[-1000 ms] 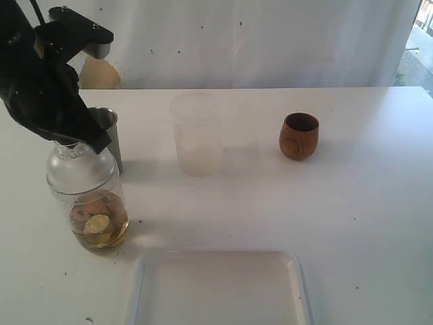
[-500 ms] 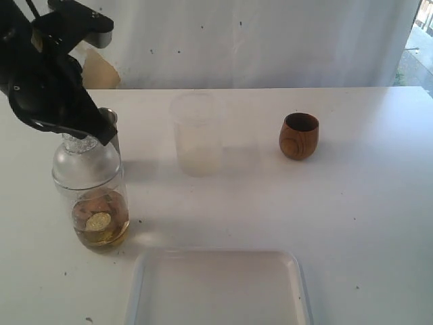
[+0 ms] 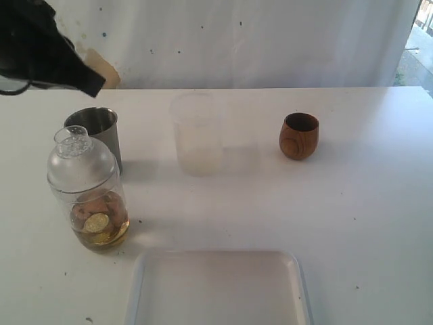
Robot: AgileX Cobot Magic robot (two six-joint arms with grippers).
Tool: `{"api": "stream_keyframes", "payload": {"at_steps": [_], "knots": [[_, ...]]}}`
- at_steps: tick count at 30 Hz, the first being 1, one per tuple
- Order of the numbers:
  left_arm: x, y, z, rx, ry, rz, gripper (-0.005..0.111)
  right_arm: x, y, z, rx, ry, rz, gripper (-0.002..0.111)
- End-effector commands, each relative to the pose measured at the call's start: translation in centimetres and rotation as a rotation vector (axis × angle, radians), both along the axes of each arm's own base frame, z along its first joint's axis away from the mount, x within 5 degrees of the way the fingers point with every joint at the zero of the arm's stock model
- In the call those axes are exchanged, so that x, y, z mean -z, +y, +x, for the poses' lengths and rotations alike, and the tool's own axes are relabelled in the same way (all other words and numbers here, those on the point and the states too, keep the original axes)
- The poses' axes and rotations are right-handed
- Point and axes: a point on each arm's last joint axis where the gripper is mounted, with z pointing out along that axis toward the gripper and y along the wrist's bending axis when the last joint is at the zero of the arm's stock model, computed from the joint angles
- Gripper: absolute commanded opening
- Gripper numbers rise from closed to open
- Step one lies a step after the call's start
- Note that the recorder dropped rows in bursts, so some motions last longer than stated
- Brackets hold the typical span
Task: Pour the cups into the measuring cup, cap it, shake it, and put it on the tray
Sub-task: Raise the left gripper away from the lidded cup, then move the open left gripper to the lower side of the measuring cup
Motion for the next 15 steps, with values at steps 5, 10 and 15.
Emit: {"api": "stream_keyframes", "payload": {"at_steps": [5,10,15], "knots": [[-1.8,1.4,-2.6,-0.028,-0.114,-0.144,0.046,0.1,0.0,0.0,0.006,-0.001,-0.001,0.000],[-0.2,1.4,-3.0,-0.025,-0.035,-0.113,0.104,0.1,0.0,0.0,0.006,-0.001,-0.001,0.000],[-0.1,0.8,-3.6,0.005,-0.090,-0.279,0.105,0.1,0.0,0.0,0.006,-0.001,-0.001,0.000]]}}
